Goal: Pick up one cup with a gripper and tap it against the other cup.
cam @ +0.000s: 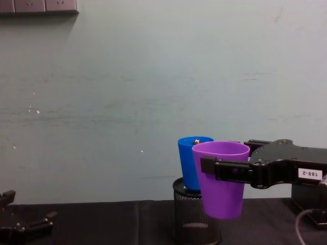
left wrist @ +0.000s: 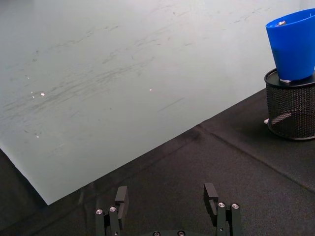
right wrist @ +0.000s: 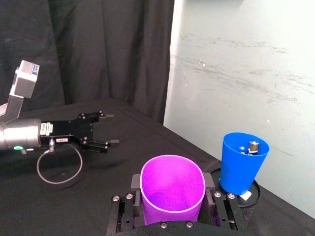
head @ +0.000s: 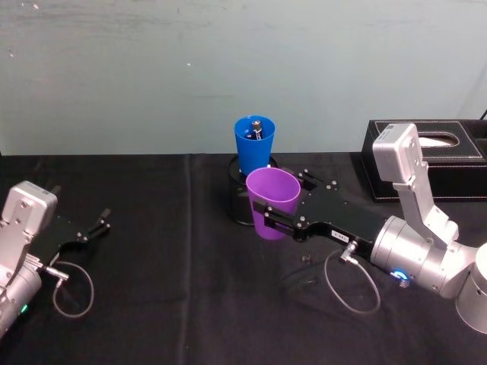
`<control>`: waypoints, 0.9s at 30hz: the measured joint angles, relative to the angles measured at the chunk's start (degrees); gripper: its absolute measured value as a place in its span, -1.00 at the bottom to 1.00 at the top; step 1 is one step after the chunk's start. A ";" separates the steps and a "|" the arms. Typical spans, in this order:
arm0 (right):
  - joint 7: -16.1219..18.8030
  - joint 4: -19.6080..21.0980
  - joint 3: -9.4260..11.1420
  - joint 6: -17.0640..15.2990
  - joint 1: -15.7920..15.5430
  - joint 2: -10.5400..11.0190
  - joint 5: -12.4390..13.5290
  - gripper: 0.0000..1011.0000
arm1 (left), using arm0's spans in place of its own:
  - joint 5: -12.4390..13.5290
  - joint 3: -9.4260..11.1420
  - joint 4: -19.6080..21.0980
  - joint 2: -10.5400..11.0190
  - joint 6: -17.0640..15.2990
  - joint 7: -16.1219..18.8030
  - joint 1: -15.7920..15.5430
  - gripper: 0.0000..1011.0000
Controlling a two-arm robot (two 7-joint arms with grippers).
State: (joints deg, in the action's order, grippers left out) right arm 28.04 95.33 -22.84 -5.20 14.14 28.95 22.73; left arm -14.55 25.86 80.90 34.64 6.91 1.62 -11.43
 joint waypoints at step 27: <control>0.00 0.00 0.00 0.00 0.00 0.00 0.00 0.44 | 0.00 0.00 0.00 0.00 0.00 0.00 0.00 0.98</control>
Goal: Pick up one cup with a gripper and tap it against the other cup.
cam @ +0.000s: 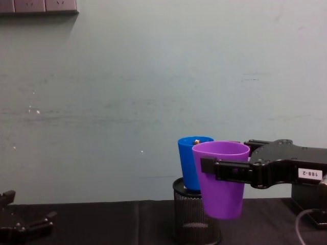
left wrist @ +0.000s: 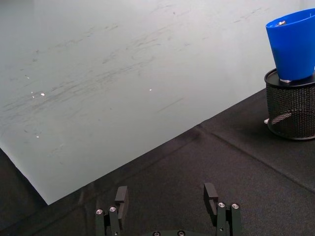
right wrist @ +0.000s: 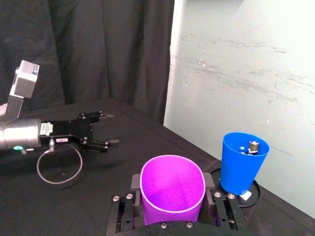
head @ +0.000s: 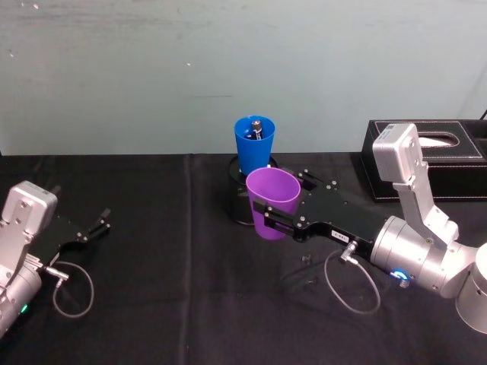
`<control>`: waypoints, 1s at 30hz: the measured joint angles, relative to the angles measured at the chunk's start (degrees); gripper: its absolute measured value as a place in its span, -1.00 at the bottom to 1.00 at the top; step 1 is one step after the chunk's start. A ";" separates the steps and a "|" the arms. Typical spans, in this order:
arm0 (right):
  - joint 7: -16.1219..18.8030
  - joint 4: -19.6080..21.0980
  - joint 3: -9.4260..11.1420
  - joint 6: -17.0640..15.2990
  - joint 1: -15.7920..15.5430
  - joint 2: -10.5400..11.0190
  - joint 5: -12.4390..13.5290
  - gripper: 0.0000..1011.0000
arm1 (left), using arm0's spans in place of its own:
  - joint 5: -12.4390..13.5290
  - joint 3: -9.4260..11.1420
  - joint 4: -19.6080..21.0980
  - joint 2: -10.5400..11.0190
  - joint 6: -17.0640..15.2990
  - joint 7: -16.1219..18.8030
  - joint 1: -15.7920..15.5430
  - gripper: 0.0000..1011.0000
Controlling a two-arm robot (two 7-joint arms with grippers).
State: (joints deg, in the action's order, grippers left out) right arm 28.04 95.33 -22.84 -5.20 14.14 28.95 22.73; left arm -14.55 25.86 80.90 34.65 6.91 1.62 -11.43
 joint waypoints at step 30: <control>0.00 0.00 0.00 0.00 0.00 0.00 0.00 0.44 | 0.00 0.00 0.00 0.00 0.00 0.00 0.00 0.98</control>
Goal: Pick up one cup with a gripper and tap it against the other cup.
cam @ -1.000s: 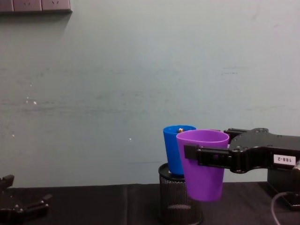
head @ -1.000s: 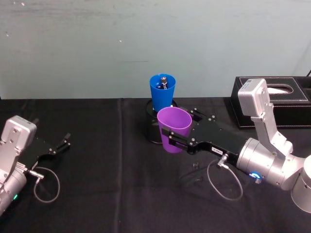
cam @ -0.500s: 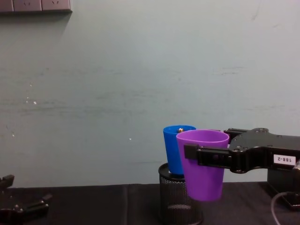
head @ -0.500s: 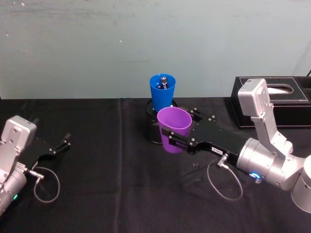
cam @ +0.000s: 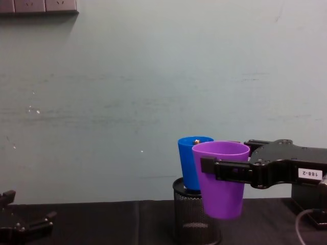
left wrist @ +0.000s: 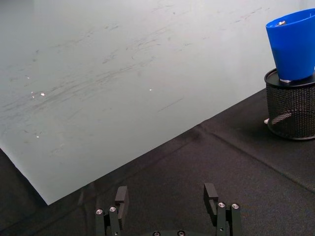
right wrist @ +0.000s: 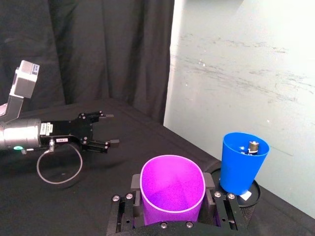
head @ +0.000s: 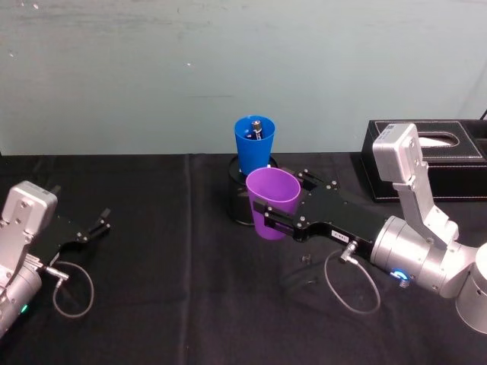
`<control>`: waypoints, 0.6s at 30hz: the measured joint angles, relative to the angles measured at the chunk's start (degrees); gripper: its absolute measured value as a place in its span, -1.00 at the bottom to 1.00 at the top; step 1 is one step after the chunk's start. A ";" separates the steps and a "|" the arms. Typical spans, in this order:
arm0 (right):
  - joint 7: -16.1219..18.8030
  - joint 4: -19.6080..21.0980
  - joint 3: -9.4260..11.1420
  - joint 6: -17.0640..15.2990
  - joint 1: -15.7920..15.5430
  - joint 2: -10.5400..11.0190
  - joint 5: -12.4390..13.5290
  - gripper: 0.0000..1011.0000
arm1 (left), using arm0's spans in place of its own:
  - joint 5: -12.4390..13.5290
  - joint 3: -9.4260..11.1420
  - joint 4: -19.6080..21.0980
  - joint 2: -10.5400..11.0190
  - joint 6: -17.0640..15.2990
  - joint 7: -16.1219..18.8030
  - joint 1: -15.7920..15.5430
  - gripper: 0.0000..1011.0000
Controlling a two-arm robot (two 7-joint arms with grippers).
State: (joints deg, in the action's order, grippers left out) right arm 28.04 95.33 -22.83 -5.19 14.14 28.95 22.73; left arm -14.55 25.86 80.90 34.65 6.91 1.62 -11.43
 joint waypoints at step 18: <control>0.00 0.00 0.00 0.00 0.00 0.00 0.00 0.44 | 0.00 0.00 0.00 0.00 0.00 0.00 0.00 0.98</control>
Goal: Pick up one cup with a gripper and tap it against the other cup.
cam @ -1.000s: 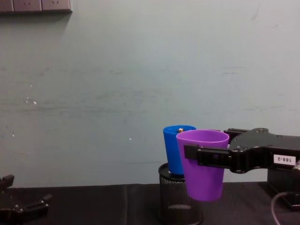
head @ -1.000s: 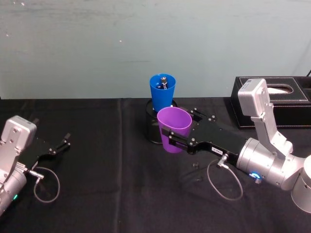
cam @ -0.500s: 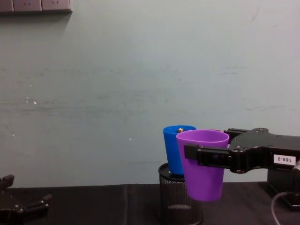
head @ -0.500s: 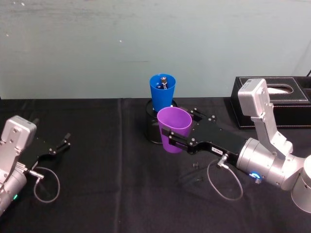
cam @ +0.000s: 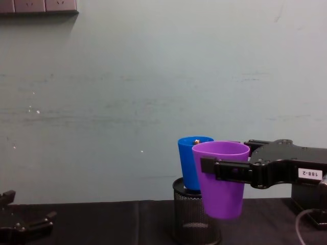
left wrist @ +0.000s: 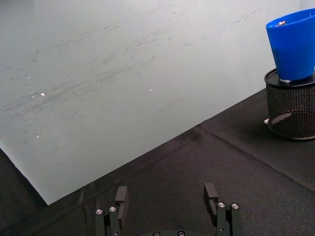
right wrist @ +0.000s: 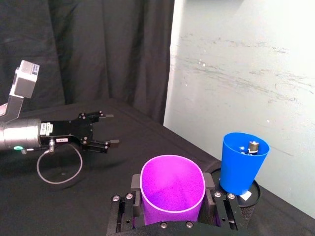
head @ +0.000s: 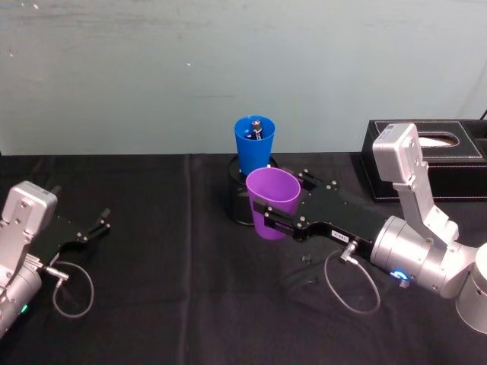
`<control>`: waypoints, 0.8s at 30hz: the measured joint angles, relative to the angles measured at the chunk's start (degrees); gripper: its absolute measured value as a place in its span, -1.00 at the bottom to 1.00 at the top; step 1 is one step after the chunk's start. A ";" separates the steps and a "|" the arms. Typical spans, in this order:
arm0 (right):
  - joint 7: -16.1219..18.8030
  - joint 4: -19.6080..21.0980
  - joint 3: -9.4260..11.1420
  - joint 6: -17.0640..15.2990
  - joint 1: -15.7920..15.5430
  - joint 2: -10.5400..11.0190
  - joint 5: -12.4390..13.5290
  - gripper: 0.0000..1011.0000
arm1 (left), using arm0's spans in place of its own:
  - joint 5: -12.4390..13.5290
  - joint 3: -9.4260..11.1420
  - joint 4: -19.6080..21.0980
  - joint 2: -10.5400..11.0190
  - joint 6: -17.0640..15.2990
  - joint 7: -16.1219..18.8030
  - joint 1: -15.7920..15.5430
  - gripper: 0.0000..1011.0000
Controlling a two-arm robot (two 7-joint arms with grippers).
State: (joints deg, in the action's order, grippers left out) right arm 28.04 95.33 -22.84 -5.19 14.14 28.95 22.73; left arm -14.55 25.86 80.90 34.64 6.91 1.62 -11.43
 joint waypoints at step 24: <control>0.00 0.00 0.00 0.00 0.00 0.00 0.00 0.44 | 0.00 0.00 0.00 0.00 0.00 0.00 0.00 0.98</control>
State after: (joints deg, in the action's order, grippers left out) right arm 28.04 95.34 -22.84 -5.20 14.14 28.95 22.73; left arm -14.55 25.86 80.90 34.65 6.90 1.62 -11.43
